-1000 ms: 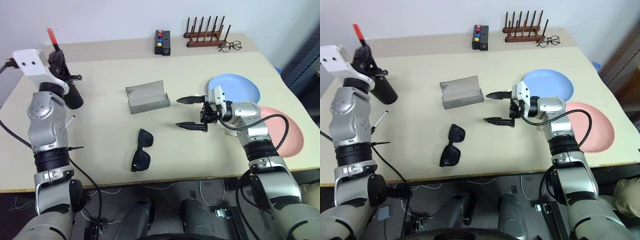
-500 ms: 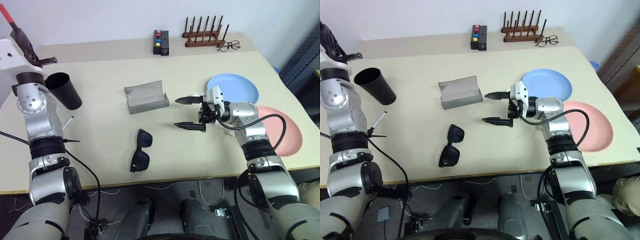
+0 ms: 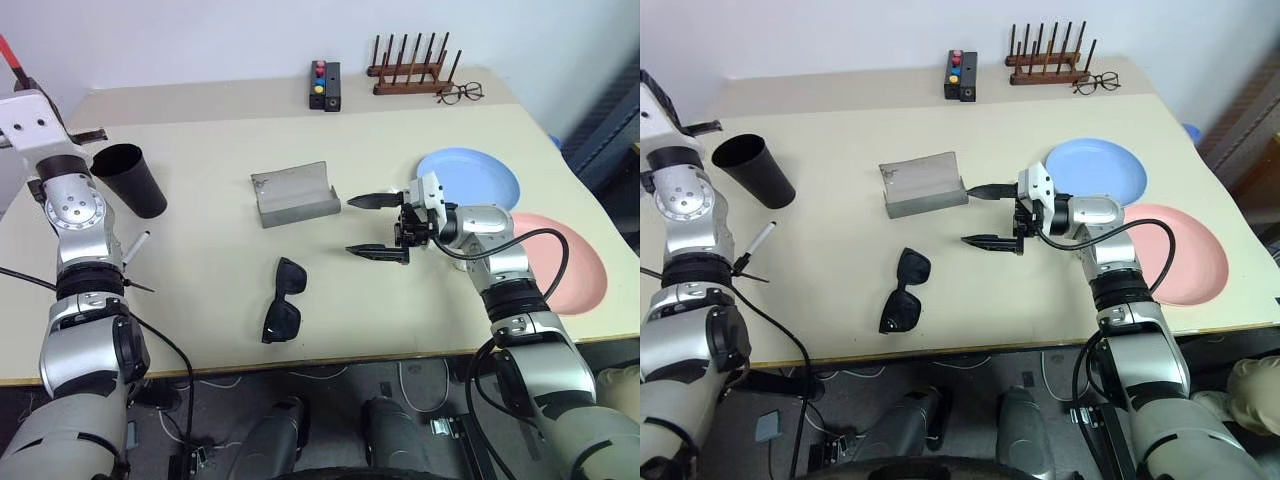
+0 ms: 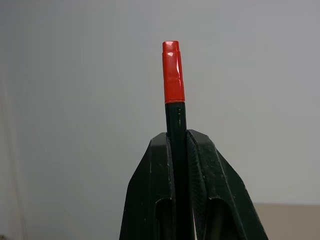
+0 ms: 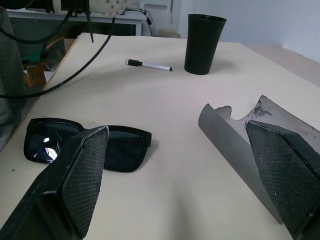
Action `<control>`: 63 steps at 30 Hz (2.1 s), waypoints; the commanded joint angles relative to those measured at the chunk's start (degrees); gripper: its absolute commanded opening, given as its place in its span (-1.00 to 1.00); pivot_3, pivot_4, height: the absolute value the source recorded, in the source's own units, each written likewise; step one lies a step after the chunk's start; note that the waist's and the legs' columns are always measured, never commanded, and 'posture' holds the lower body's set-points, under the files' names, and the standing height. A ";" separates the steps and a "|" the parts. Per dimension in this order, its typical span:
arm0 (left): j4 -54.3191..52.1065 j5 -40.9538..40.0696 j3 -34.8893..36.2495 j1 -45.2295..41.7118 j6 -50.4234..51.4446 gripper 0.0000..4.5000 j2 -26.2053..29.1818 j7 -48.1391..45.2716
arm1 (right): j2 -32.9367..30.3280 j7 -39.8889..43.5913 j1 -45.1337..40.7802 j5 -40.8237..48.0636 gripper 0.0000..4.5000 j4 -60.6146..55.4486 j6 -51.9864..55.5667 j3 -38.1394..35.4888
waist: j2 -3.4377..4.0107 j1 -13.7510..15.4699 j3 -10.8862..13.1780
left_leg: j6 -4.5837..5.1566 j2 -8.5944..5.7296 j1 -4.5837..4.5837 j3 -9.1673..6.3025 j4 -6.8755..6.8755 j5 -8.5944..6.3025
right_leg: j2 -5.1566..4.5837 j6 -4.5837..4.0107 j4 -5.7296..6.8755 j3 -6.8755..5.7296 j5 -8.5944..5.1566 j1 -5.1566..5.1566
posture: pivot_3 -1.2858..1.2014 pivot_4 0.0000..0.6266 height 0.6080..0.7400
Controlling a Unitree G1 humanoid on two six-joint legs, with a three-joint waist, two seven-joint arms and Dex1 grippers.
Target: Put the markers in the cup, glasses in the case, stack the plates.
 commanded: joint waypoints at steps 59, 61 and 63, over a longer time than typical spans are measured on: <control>11.35 -1.35 -3.00 -3.54 -5.66 -0.99 -0.32 -3.44 | 4.51 -7.42 -8.37 9.27 1.00 -3.21 10.94 -8.49 | -0.02 -0.23 -0.02 | 0.01 -0.01 -0.06 0.01 0.01 0.00 | -0.02 0.01 0.06 0.00 0.01 -0.10 | 0.03 -0.52 1.00; 11.60 -1.80 -2.76 -3.45 -5.80 -0.99 -0.60 -4.25 | 4.38 -7.42 -8.44 9.25 1.00 -3.21 10.92 -8.53 | -0.02 -0.24 -0.02 | 0.01 -0.01 -0.06 0.01 0.01 0.00 | -0.02 0.01 0.06 0.00 0.01 -0.10 | 0.03 -0.52 1.00; 11.55 -2.11 -2.68 -3.35 -6.12 -0.60 -0.93 -4.85 | 4.24 -7.44 -8.47 9.21 1.00 -3.19 10.89 -8.58 | -0.02 -0.25 -0.02 | 0.01 -0.01 -0.06 0.01 0.01 0.00 | -0.02 0.01 0.06 0.00 0.01 -0.10 | 0.03 -0.52 1.00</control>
